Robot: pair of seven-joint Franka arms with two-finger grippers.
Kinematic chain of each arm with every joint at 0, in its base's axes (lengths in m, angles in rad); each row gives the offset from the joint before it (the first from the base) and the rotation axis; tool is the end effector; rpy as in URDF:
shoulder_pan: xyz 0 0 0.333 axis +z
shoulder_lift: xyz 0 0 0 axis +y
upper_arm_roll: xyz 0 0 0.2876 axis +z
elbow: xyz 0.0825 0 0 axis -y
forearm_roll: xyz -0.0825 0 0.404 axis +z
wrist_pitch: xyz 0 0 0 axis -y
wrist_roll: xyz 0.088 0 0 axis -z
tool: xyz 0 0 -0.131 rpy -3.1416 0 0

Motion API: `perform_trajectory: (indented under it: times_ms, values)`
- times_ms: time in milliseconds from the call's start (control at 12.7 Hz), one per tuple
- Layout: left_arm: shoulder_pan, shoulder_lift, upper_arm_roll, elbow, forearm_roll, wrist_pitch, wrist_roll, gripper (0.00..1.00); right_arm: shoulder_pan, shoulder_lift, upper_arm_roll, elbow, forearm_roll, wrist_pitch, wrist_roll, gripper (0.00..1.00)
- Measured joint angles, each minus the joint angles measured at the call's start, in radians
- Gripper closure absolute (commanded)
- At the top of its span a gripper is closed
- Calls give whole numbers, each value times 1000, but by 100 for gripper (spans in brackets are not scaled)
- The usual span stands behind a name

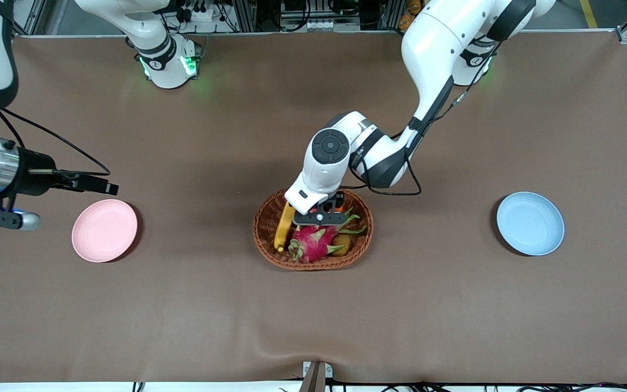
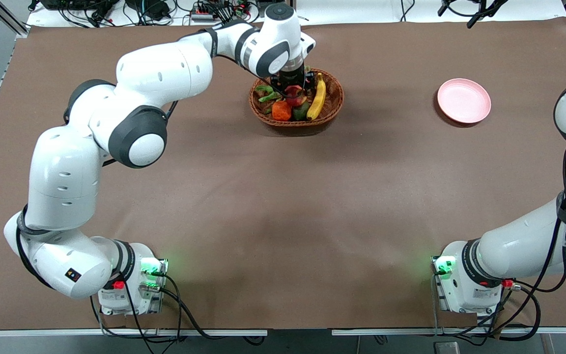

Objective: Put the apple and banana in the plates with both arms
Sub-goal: 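Lift the apple with the left gripper while the right gripper reaches the basket, then lower the apple onto the blue plate and open the left gripper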

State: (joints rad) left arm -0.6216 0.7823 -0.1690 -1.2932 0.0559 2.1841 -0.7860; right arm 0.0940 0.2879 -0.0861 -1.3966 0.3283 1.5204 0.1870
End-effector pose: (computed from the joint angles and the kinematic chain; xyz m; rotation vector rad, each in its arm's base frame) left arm 0.5528 -0.5175 0.2408 3.0084 0.0321 0.0534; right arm 0.6370 0.0546 0.4846 -2.8297 0.2666 0.2737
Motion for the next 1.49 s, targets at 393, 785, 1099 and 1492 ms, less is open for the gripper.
perform_trajectory:
  times_ms: [393,785,1099,1492]
  values:
    - [208,-225,6,37,-2,-258,84,100,49,77,0,-1,0,31,0,0]
    - [469,-307,4,12,-20,-339,324,100,127,130,1,-1,-44,66,0,0]
    - [593,-299,9,-52,-19,-345,468,100,294,191,5,0,-160,98,21,0]
    - [781,-286,10,-155,-19,-378,693,100,492,243,4,-2,-176,311,71,0]
